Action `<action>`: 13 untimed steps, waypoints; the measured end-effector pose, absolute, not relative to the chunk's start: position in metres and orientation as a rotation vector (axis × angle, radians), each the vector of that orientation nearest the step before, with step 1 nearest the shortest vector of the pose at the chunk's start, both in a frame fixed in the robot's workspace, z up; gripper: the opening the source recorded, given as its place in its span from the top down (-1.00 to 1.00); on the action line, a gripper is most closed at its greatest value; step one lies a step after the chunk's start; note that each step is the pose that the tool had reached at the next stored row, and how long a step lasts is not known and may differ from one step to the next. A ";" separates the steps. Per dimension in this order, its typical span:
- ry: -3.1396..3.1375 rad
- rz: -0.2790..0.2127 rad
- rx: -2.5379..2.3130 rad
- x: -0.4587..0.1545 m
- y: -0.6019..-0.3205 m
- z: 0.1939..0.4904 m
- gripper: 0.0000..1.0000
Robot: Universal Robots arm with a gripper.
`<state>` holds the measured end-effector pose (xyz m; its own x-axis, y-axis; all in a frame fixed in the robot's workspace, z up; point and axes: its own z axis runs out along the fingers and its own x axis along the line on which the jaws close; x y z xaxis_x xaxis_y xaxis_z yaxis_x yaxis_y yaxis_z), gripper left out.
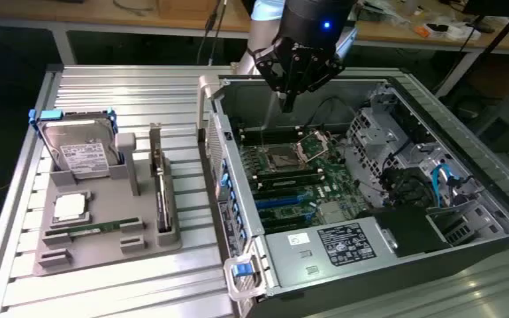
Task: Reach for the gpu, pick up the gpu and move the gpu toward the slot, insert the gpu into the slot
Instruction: 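Reach for the gpu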
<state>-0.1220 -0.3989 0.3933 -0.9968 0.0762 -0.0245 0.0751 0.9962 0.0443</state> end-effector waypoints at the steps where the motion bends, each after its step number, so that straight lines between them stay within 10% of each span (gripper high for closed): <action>1: 3.113 0.068 0.118 -0.122 -0.399 0.393 0.79; 13: 3.113 0.068 0.118 -0.126 -0.399 0.393 0.79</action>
<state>-0.1256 -0.3990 0.3934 -0.9968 0.0762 -0.0244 0.0751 0.9962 0.0443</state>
